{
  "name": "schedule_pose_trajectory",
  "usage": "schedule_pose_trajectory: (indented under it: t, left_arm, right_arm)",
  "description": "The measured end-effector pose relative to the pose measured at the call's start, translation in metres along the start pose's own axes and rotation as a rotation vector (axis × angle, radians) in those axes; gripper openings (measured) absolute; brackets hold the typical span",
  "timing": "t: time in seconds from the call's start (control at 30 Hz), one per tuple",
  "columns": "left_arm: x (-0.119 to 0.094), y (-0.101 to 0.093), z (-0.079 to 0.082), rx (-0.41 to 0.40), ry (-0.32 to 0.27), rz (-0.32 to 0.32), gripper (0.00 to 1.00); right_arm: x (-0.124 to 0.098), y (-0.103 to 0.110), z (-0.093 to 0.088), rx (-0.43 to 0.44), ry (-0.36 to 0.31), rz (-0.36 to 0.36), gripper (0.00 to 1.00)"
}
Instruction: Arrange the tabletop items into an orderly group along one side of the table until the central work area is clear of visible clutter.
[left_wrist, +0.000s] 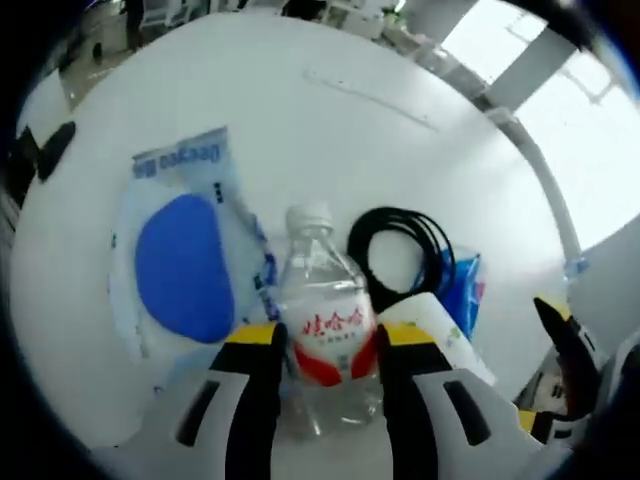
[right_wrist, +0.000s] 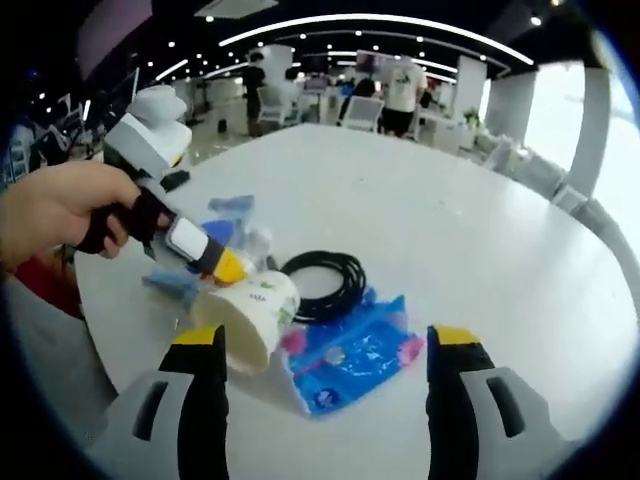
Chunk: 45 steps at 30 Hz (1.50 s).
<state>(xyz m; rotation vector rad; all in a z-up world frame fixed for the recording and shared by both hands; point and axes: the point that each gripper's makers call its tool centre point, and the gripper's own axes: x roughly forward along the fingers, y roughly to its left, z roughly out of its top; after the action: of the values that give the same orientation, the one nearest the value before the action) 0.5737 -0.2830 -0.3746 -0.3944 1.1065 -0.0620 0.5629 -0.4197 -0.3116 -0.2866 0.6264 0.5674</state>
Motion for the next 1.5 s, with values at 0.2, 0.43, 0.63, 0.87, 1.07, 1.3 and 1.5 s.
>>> schedule_pose_trajectory:
  t: [0.2, 0.43, 0.63, 0.87, 1.07, 1.3, 1.5]
  left_arm:
    - [0.007, 0.001, -0.001, -0.019, 0.018, 0.013, 0.37]
    - [0.005, -0.002, 0.002, 0.012, 0.01, 0.004, 0.36]
    - [0.001, -0.006, 0.01, 0.047, -0.039, -0.022, 0.32]
    - [0.0, -0.004, 0.009, 0.046, -0.077, -0.034, 0.3]
    - [-0.003, -0.005, 0.006, 0.058, -0.096, -0.062, 0.3]
    - [-0.013, -0.012, 0.009, 0.098, -0.152, -0.1, 0.3]
    - [-0.027, -0.015, 0.025, 0.141, -0.242, -0.112, 0.29]
  right_arm:
    - [-0.001, -0.001, 0.001, -0.012, -0.002, -0.007, 0.81]
    - [-0.002, -0.005, 0.001, -0.008, -0.003, -0.016, 0.81]
    - [-0.002, -0.005, 0.002, -0.002, -0.004, -0.012, 0.81]
    - [-0.002, -0.003, 0.0, -0.011, 0.002, -0.011, 0.81]
    - [-0.002, -0.003, 0.001, -0.012, -0.001, -0.013, 0.81]
    - [-0.001, -0.002, 0.0, -0.017, 0.004, -0.011, 0.81]
    - [-0.001, -0.001, 0.001, -0.021, 0.003, -0.01, 0.81]
